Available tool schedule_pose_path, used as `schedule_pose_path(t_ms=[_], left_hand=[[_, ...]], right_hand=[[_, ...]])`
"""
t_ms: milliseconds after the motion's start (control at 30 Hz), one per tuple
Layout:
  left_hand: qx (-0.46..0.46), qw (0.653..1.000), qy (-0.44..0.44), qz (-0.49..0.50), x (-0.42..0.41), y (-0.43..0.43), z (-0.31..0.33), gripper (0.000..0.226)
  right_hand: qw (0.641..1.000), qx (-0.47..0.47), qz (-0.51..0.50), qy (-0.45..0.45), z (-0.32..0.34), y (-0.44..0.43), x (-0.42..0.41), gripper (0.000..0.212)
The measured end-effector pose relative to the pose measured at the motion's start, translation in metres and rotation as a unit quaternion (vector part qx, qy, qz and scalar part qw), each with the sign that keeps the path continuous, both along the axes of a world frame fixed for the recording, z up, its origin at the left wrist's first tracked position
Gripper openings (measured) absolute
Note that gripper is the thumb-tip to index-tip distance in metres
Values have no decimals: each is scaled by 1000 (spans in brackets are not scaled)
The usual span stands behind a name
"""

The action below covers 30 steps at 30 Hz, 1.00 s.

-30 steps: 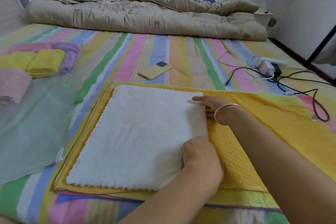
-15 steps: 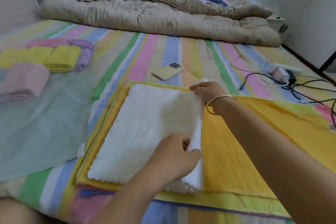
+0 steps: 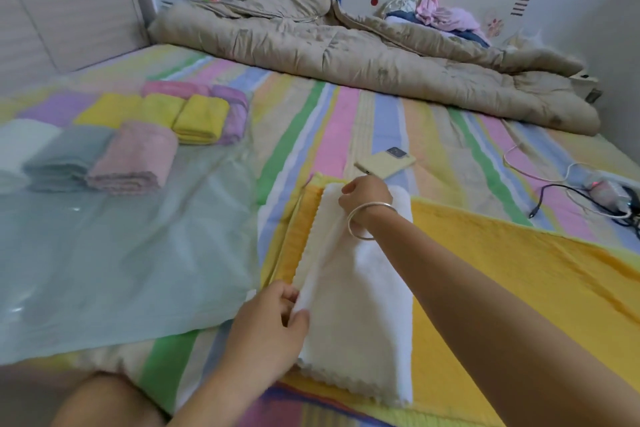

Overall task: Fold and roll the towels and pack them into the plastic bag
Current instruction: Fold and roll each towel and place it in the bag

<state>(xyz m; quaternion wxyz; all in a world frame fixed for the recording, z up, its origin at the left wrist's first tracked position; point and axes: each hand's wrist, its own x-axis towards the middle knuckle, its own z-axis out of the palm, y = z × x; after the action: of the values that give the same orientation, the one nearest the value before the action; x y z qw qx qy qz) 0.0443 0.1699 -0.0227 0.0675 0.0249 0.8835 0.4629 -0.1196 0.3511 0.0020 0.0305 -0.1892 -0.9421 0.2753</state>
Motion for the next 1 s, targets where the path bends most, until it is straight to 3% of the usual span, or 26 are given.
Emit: schedule_pose_path(t_ms=[300, 433, 533, 633, 700, 833, 933, 1000], left_hand=[[-13, 999, 16, 25, 0, -4, -2, 6], [-27, 998, 10, 49, 3, -3, 5, 12], [-73, 995, 62, 32, 8, -4, 12, 21], [-252, 963, 97, -6, 15, -5, 31, 28], [-333, 930, 154, -2, 19, -1, 41, 35], [-239, 914, 328, -19, 6, 23, 39, 22], [-276, 910, 269, -153, -22, 46, 19, 69], [-334, 896, 195, -218, -36, 48, -3, 85]], right_hand=[[998, -34, -13, 58, -5, -20, -6, 29], [999, -28, 28, 37, -5, -27, -2, 44], [990, -66, 48, 115, -3, -20, 6, 38], [981, 39, 88, 167, -5, 2, 23, 34], [971, 153, 119, 139, -10, 18, 38, 40], [958, 229, 171, -4, -24, 36, 61, 58], [944, 260, 200, -41, -38, 40, 65, 87], [944, 259, 198, -44, -46, 42, 63, 81]])
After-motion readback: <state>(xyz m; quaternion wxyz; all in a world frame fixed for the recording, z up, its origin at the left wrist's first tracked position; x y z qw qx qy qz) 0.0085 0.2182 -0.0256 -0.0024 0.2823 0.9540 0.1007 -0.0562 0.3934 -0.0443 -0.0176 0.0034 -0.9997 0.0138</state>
